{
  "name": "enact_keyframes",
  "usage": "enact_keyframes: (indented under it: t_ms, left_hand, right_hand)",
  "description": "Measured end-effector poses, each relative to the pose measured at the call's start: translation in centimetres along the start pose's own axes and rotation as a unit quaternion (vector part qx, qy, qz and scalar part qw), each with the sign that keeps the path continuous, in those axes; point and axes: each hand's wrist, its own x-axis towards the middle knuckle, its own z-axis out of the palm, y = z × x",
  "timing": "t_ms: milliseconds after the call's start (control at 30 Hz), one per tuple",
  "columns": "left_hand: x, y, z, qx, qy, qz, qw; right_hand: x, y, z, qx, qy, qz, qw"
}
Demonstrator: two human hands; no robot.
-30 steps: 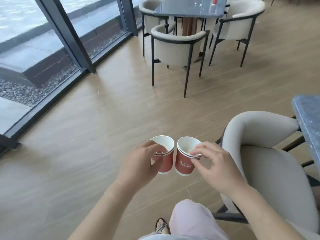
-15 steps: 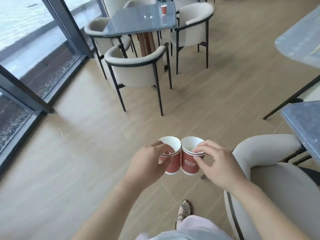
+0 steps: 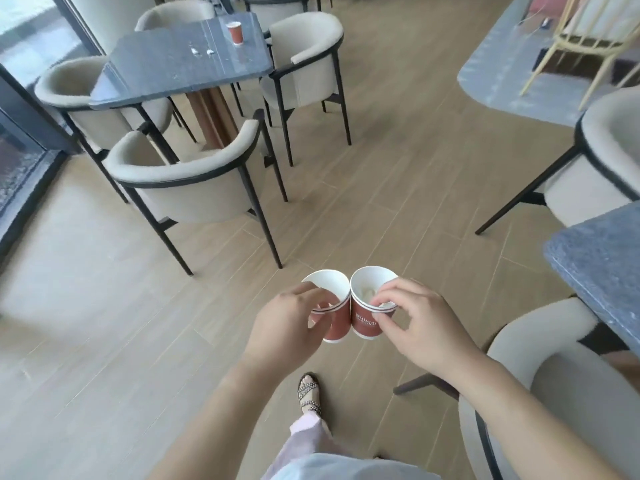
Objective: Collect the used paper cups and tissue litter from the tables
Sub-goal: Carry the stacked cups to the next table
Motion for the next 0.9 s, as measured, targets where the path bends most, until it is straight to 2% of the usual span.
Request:
enact_keyframes:
  t_ms: [300, 467, 633, 900]
  left_hand:
    - [13.6, -3.8, -1.9, 0.0, -0.06, 0.119, 0.991]
    - [19.6, -3.8, -1.6, 0.021, -0.105, 0.186, 0.977]
    - [25.8, -1.0, 1.1, 0.02, -0.159, 0.234, 0.959]
    - [36.8, 7.7, 8.0, 0.037, -0.223, 0.325, 0.918]
  right_hand:
    - [9.3, 1.6, 0.6, -0.023, 0.097, 0.102, 0.99]
    - [11.5, 3.6, -0.1, -0.036, 0.129, 0.161, 0.978]
    - [12.7, 7.0, -2.6, -0.06, 0.165, 0.215, 0.961]
    - [14.7, 15.8, -9.8, -0.06, 0.24, 0.271, 0.93]
